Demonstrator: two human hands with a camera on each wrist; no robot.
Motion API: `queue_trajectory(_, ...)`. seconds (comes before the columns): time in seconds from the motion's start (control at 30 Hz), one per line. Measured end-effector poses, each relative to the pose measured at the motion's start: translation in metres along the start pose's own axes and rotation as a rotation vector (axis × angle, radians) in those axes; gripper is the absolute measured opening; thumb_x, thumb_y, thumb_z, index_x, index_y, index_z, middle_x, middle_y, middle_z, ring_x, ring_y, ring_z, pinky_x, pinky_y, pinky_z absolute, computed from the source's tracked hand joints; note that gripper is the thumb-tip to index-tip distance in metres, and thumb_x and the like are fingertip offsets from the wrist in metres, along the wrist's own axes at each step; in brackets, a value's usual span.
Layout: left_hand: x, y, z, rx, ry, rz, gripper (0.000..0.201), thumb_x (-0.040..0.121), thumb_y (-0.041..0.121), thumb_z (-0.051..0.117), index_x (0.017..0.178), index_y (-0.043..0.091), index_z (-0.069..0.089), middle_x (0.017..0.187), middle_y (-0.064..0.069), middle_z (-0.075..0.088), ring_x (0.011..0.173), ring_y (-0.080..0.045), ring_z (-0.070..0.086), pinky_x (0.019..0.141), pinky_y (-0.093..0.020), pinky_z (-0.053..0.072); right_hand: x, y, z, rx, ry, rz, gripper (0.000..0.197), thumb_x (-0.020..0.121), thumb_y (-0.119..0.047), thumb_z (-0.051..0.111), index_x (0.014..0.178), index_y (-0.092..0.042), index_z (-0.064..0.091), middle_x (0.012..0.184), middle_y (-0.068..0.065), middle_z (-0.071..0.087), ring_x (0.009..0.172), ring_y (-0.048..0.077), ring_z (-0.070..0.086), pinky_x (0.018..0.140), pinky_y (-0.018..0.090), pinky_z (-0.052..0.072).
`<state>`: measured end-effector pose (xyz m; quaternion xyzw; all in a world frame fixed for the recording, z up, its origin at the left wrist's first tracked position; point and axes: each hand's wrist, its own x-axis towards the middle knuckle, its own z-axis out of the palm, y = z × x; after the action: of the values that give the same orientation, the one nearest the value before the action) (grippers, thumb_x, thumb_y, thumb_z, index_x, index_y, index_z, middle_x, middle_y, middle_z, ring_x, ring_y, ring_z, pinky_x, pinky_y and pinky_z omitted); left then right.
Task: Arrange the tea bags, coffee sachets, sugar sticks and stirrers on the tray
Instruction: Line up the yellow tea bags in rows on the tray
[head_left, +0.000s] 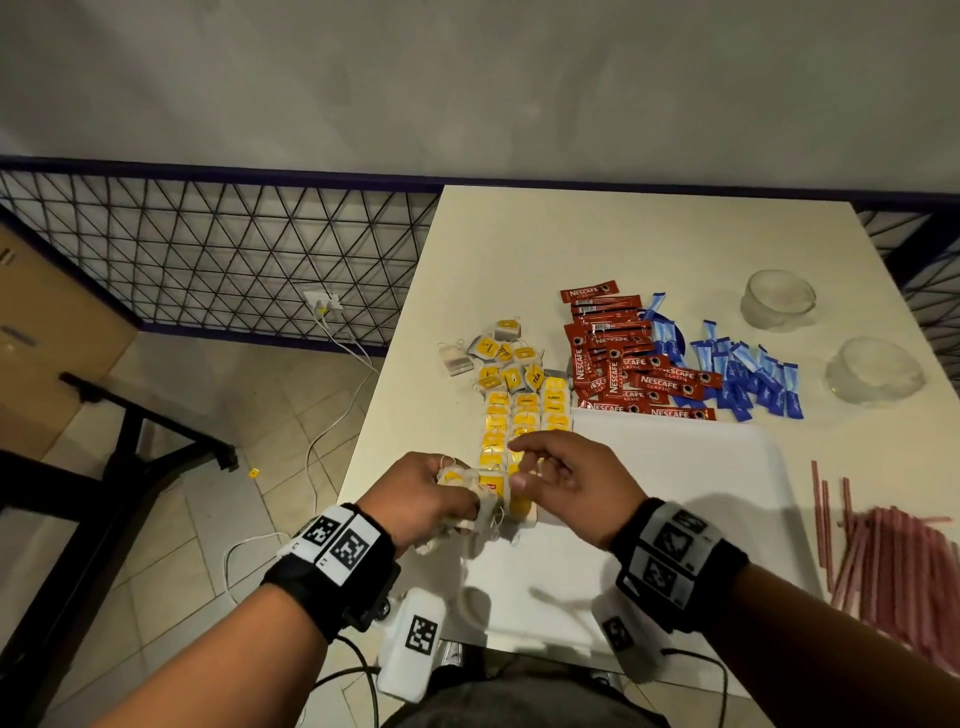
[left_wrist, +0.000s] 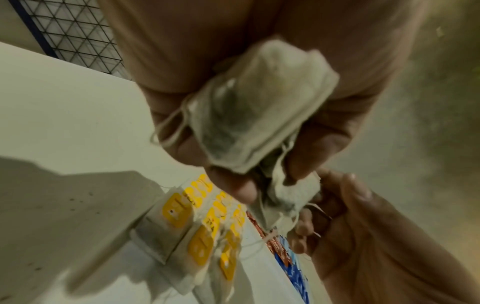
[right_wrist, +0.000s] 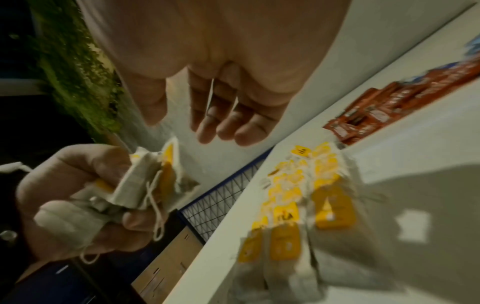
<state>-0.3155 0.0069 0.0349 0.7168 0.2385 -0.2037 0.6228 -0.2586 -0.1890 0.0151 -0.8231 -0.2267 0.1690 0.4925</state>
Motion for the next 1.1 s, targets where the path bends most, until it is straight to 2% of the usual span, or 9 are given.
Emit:
queue_trajectory(0.07,0.001,0.006,0.006,0.012,-0.011,0.025,0.024,0.050,0.011,0.067,0.073,0.005,0.065,0.056,-0.011,0.049,0.038,-0.017,0.038,0.041,-0.017,0.029,0.004,-0.011,-0.002,-0.026,-0.071,0.028,0.013,0.085,-0.024,0.070,0.089,-0.036,0.064,0.084,-0.014,0.062,0.071,0.004,0.051,0.069,0.019,0.043)
queue_trajectory(0.17,0.003,0.010,0.012,0.053,-0.016,0.056,0.027,0.053,0.011,0.067,0.078,0.002,0.067,0.054,-0.008,0.054,0.037,-0.015,0.041,0.041,-0.016,0.031,0.008,-0.010,-0.007,-0.001,-0.036,0.066,0.014,0.087,-0.022,0.068,0.078,-0.033,0.065,0.075,-0.016,0.063,0.069,-0.003,0.053,0.065,0.011,0.041)
queue_trajectory(0.27,0.004,0.010,0.017,0.098,-0.024,0.067,0.013,0.054,0.014,0.066,0.067,0.011,0.064,0.052,-0.005,0.052,0.038,-0.016,0.039,0.043,-0.017,0.030,0.008,-0.008,-0.011,0.055,-0.003,0.101,0.016,0.089,-0.023,0.066,0.078,-0.034,0.063,0.073,-0.014,0.062,0.066,-0.003,0.053,0.064,0.010,0.042)
queue_trajectory(0.33,0.005,0.007,0.020,0.101,-0.034,0.078,0.017,0.055,0.013,0.065,0.071,0.008,0.068,0.053,-0.004,0.055,0.039,-0.016,0.043,0.044,-0.017,0.033,0.003,-0.003,-0.012,0.085,-0.016,0.131,0.014,0.092,-0.022,0.062,0.081,-0.032,0.061,0.074,-0.010,0.061,0.066,0.001,0.054,0.065,0.014,0.044)
queue_trajectory(0.5,0.006,-0.016,0.015,0.084,-0.053,0.049,0.035,0.060,0.009,0.064,0.092,0.014,0.078,0.081,-0.009,0.075,0.062,-0.019,0.065,0.054,-0.022,0.049,-0.014,0.030,-0.012,0.090,-0.088,0.329,0.013,0.098,-0.025,0.051,0.087,-0.030,0.054,0.061,-0.004,0.063,0.052,0.003,0.055,0.059,0.020,0.044)
queue_trajectory(0.63,0.001,-0.032,0.006,0.110,-0.023,-0.028,0.035,0.060,0.014,0.063,0.091,0.021,0.078,0.080,-0.014,0.074,0.058,-0.019,0.058,0.049,-0.021,0.043,-0.020,0.061,0.001,0.074,-0.049,0.487,0.014,0.094,-0.029,0.052,0.082,-0.037,0.054,0.057,-0.010,0.064,0.058,0.016,0.058,0.062,0.031,0.047)
queue_trajectory(0.73,-0.001,-0.035,0.003,0.106,-0.038,-0.054,0.036,0.059,0.017,0.063,0.091,0.023,0.078,0.077,-0.019,0.072,0.054,-0.021,0.054,0.045,-0.020,0.038,-0.020,0.070,0.008,0.031,-0.003,0.538,0.013,0.092,-0.031,0.053,0.081,-0.037,0.054,0.057,-0.007,0.063,0.056,0.017,0.061,0.066,0.035,0.053)
queue_trajectory(0.9,-0.001,-0.037,-0.001,0.094,-0.040,-0.052,0.033,0.062,0.014,0.064,0.091,0.021,0.078,0.082,-0.024,0.071,0.052,-0.021,0.055,0.043,-0.019,0.038,-0.018,0.073,0.015,-0.020,0.046,0.569,0.011,0.093,-0.031,0.054,0.082,-0.032,0.054,0.063,-0.005,0.066,0.056,0.015,0.065,0.070,0.033,0.056)
queue_trajectory(1.1,-0.001,-0.040,-0.003,0.096,-0.023,-0.050,0.034,0.060,0.015,0.063,0.089,0.022,0.078,0.082,-0.023,0.071,0.055,-0.021,0.057,0.044,-0.020,0.038,-0.016,0.074,0.019,0.003,0.078,0.560,0.012,0.093,-0.028,0.056,0.081,-0.029,0.055,0.062,-0.005,0.062,0.052,0.016,0.060,0.063,0.030,0.051)
